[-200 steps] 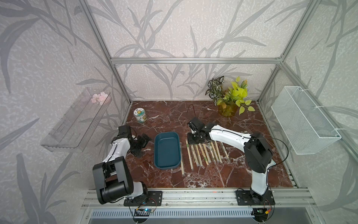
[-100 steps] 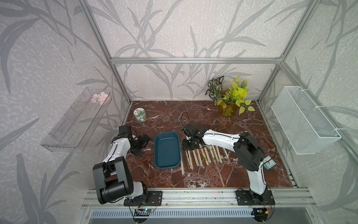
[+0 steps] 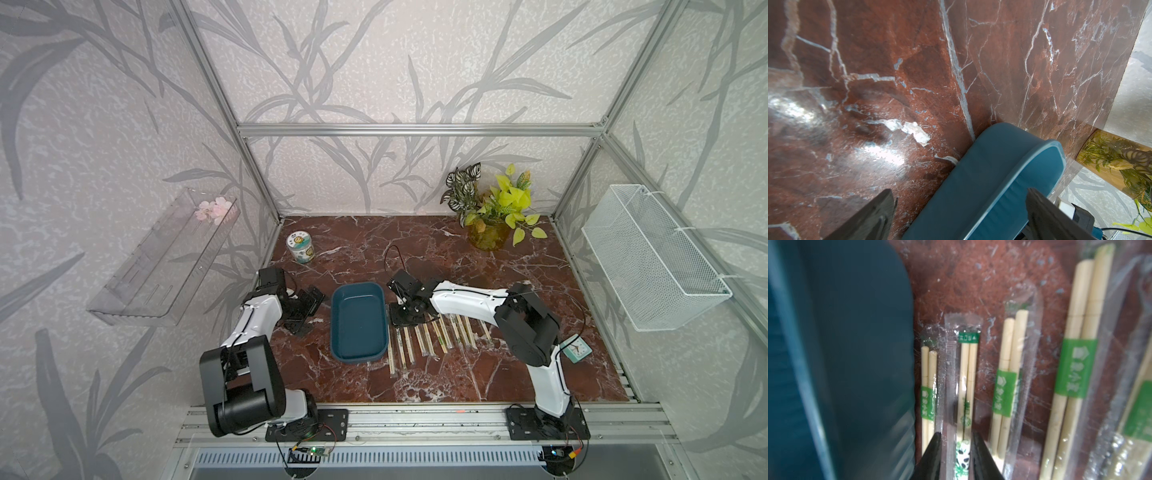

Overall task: Take the paired disposable chopsticks out of the storage box
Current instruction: Place the paired disposable chopsticks at the center of the board, then reset both arms

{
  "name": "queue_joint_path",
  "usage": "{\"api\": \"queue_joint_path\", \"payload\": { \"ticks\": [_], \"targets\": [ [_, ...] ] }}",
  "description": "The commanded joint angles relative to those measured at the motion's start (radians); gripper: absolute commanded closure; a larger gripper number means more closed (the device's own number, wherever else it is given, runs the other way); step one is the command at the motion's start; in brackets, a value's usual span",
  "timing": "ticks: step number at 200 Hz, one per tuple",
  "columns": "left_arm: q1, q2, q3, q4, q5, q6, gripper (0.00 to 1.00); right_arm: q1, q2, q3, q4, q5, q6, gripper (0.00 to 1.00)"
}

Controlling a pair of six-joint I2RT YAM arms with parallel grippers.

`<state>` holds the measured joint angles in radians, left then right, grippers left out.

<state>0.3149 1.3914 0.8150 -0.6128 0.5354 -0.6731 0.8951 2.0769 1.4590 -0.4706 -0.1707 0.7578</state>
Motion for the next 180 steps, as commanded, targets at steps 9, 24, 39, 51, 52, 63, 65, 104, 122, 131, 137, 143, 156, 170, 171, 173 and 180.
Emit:
{"api": "queue_joint_path", "payload": {
  "ticks": [9,24,39,51,52,63,65,104,122,131,137,143,156,170,171,173,180],
  "targets": [
    [-0.004,-0.009,0.062,-0.018,-0.021,0.001,0.01,0.001,-0.059,0.008,-0.014,0.007,-0.006,0.61],
    [-0.004,-0.016,0.106,-0.038,-0.03,0.019,0.01,-0.005,-0.1,0.015,-0.026,0.017,-0.012,0.53],
    [-0.004,-0.028,0.166,-0.069,-0.055,0.051,0.01,-0.022,-0.154,0.017,-0.036,0.024,-0.016,0.45],
    [-0.004,-0.035,0.216,-0.086,-0.08,0.082,0.01,-0.041,-0.198,0.016,-0.04,0.031,-0.025,0.4],
    [-0.004,-0.036,0.22,-0.087,-0.082,0.085,0.01,-0.043,-0.203,0.015,-0.041,0.032,-0.026,0.4],
    [-0.003,-0.042,0.261,-0.098,-0.117,0.111,0.01,-0.068,-0.241,0.014,-0.049,0.036,-0.041,0.36],
    [-0.003,-0.045,0.267,-0.098,-0.124,0.117,0.01,-0.074,-0.248,0.013,-0.051,0.036,-0.044,0.35],
    [-0.004,-0.066,0.344,-0.084,-0.305,0.238,0.01,-0.213,-0.363,-0.022,-0.06,0.06,-0.169,0.01],
    [-0.005,-0.071,0.336,-0.046,-0.38,0.291,0.01,-0.289,-0.44,-0.069,-0.033,0.063,-0.215,0.01],
    [-0.005,-0.082,0.313,-0.006,-0.42,0.308,0.01,-0.33,-0.466,-0.1,-0.013,0.075,-0.227,0.01],
    [-0.005,-0.093,0.294,0.028,-0.444,0.321,0.01,-0.352,-0.483,-0.12,0.001,0.083,-0.236,0.01],
    [-0.005,-0.106,0.27,0.068,-0.464,0.337,0.01,-0.38,-0.502,-0.14,0.022,0.09,-0.255,0.01],
    [-0.008,-0.143,0.211,0.153,-0.505,0.363,0.01,-0.426,-0.546,-0.201,0.078,0.13,-0.296,0.01],
    [-0.016,-0.182,0.15,0.23,-0.533,0.395,0.01,-0.468,-0.608,-0.296,0.201,0.183,-0.366,0.01],
    [-0.017,-0.185,0.144,0.236,-0.534,0.399,0.01,-0.47,-0.612,-0.304,0.21,0.186,-0.369,0.01],
    [-0.019,-0.192,0.132,0.249,-0.537,0.407,0.01,-0.474,-0.621,-0.319,0.227,0.198,-0.379,0.01],
    [-0.034,-0.222,0.084,0.305,-0.559,0.432,0.01,-0.492,-0.652,-0.376,0.297,0.249,-0.417,0.01]
  ]
}}
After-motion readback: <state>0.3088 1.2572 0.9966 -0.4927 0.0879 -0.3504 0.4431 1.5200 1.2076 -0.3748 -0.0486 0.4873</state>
